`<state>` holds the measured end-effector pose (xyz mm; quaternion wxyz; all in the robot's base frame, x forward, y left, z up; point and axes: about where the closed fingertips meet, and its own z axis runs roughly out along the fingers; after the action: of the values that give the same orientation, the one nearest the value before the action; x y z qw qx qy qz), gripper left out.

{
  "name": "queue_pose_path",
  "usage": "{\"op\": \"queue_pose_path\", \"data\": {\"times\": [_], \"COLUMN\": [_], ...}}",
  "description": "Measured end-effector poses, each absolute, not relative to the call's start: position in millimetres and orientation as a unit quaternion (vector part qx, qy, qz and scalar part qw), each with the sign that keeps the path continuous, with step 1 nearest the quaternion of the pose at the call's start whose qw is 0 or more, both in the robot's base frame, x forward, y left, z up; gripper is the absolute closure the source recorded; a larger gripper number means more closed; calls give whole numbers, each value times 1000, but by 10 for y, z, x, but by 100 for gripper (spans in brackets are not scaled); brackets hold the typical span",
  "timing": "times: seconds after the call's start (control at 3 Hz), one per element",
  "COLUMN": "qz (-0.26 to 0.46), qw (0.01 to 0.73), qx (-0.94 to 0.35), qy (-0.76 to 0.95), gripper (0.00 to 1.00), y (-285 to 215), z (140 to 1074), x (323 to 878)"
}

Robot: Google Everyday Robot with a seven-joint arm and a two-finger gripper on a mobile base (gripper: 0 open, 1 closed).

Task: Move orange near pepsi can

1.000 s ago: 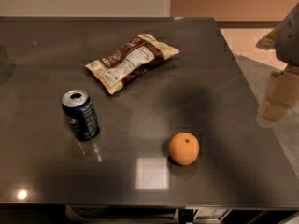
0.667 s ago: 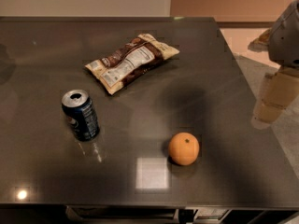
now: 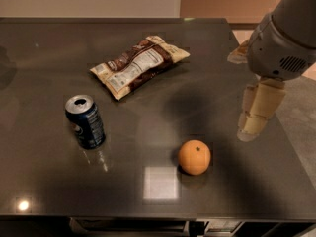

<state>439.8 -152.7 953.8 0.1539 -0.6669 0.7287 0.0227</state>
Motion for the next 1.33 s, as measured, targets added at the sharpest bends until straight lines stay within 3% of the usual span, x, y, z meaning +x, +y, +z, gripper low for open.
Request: {"op": "queue_pose_path", "data": {"times": [1.33], "qz": [96], "qw": [115], "qx": [-762], "qy": [630], "gripper": [0], "y": [-803], "z": [8833], "x": [3659]}}
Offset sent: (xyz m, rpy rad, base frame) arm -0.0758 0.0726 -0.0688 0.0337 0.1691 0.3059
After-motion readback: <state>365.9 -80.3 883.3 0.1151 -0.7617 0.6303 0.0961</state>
